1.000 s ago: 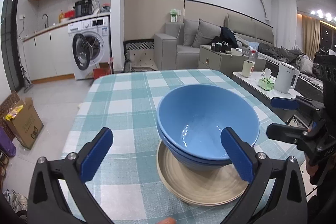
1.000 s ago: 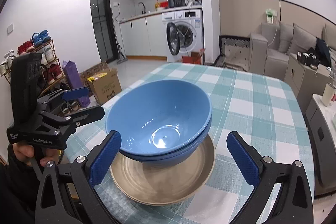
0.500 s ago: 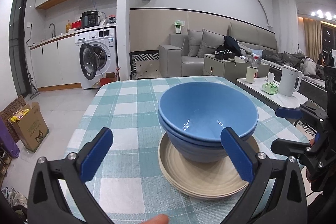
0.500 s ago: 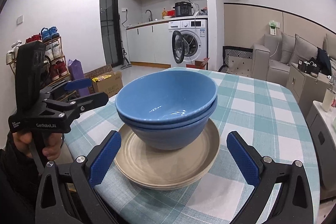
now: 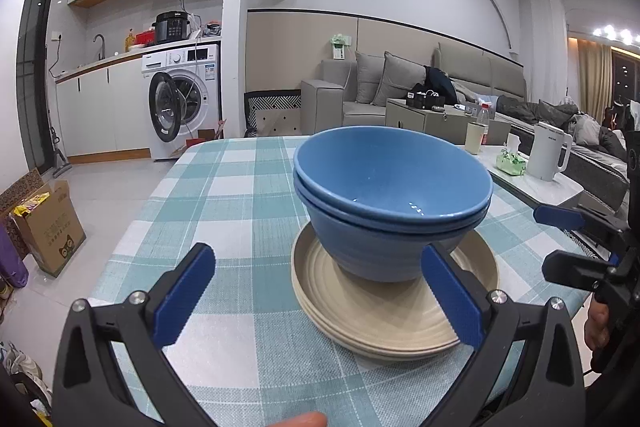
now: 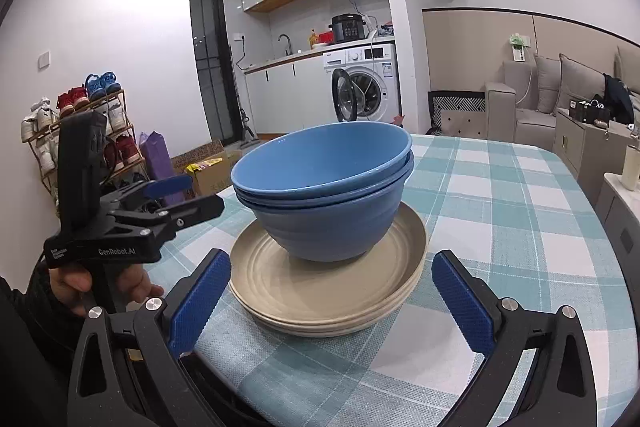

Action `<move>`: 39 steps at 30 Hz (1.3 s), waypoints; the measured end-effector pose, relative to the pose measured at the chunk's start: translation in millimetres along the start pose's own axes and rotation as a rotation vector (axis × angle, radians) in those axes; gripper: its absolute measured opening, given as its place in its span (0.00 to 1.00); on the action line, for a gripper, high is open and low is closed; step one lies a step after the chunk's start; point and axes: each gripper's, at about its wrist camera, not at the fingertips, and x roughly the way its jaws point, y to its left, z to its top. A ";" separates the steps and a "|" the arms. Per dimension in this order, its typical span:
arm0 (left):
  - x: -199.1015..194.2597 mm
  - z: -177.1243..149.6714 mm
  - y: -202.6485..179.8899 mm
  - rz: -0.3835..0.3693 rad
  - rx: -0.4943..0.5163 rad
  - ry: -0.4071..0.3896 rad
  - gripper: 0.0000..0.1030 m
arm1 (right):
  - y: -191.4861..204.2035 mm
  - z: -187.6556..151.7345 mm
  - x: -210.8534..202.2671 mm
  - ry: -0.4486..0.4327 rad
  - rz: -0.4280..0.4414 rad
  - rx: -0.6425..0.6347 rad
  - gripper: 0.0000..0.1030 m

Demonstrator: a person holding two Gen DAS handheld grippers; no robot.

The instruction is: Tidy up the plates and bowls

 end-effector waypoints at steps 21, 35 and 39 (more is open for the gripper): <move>-5.5 -9.9 -0.3 -0.009 0.000 0.009 1.00 | 4.5 -8.5 0.3 -0.019 0.018 -0.010 0.99; -0.7 -12.1 0.5 -0.012 0.001 0.029 1.00 | 5.1 -9.5 -0.7 -0.024 0.025 -0.007 0.99; -0.2 -12.1 -0.8 -0.013 0.004 0.028 1.00 | 5.0 -8.6 -2.5 -0.030 0.031 -0.004 0.99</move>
